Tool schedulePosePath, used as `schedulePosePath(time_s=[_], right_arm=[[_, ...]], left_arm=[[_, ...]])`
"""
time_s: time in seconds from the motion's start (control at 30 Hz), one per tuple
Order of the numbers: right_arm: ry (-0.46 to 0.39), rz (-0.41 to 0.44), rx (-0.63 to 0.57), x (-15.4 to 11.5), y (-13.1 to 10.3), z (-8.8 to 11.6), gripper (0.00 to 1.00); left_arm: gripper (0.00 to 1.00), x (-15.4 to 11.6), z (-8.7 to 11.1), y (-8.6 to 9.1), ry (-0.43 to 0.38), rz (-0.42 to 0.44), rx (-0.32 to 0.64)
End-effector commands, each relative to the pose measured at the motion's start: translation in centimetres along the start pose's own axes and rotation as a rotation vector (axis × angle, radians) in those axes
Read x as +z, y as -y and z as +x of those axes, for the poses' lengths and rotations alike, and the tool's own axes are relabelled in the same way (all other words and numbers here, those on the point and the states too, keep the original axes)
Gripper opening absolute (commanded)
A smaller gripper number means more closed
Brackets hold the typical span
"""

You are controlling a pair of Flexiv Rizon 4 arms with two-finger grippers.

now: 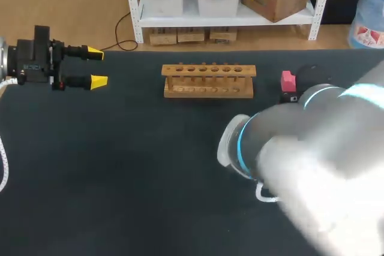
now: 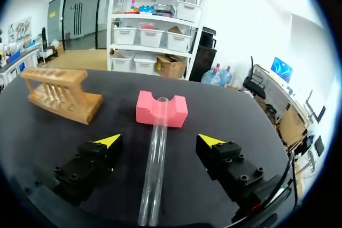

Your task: Grasp the test tube, adjust it, and insert it.

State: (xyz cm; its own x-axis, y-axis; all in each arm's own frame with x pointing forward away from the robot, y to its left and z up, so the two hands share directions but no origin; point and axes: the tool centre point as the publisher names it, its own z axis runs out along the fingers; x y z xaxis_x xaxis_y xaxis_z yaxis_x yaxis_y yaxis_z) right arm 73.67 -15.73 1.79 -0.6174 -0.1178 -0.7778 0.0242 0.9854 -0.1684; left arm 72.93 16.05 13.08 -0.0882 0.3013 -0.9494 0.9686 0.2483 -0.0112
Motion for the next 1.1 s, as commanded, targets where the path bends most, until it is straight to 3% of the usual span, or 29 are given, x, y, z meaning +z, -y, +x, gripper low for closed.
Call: schedulePosePath(time_s=[0.03,1.1], right_arm=[[-0.018,0.161,-0.009,0.4,-0.2,0.0,0.94],[-0.131,0.065,0.103,1.6,0.3,1.9,0.91]], left_arm=[[1.0,0.0,0.1,0.1,0.005,-0.002,0.003],[1.0,0.0,0.1,0.1,0.005,-0.002,0.003]])
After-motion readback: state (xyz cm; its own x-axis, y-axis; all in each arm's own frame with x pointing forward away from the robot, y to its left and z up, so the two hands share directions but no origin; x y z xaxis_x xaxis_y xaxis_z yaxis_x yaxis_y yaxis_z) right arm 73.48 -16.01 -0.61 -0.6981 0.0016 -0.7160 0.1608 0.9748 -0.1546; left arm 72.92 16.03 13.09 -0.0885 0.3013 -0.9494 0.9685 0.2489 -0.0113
